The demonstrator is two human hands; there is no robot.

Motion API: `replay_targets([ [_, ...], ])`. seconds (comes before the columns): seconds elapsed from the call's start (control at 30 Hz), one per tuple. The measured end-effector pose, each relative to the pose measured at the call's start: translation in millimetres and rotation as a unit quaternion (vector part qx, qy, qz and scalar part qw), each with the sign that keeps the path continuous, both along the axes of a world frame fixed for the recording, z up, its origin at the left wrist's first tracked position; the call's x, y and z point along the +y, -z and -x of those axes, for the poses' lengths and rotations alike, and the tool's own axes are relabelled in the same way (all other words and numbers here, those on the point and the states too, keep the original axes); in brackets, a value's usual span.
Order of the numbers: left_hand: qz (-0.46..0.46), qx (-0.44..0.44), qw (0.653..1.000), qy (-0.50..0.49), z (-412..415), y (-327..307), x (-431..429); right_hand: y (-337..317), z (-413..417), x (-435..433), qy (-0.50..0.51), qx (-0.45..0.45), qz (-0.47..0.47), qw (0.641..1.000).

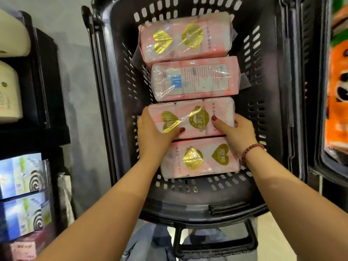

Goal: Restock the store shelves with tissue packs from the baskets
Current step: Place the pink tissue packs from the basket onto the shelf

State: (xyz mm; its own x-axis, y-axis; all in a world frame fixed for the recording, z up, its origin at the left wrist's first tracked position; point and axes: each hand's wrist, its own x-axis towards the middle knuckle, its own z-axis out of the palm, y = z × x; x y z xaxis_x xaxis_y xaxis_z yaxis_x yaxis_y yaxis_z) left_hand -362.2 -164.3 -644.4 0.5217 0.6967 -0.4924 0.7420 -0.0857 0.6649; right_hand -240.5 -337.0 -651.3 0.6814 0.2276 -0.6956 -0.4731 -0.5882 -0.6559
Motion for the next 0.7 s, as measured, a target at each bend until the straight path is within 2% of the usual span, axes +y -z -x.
replay_targets([
  [0.17, -0.032, 0.004, 0.999, -0.007, 0, -32, 2, -27, -4, 0, -0.004, -0.05, 0.01, 0.999],
  [0.33, -0.041, -0.011, 0.999, 0.019, 2, -94, 7, -83, -1, -2, 0.029, -0.078, 0.015, 0.996],
  [0.7, -0.062, -0.069, 0.985, 0.145, 4, -291, 16, -285, 19, -10, 0.146, -0.139, 0.008, 0.979],
])
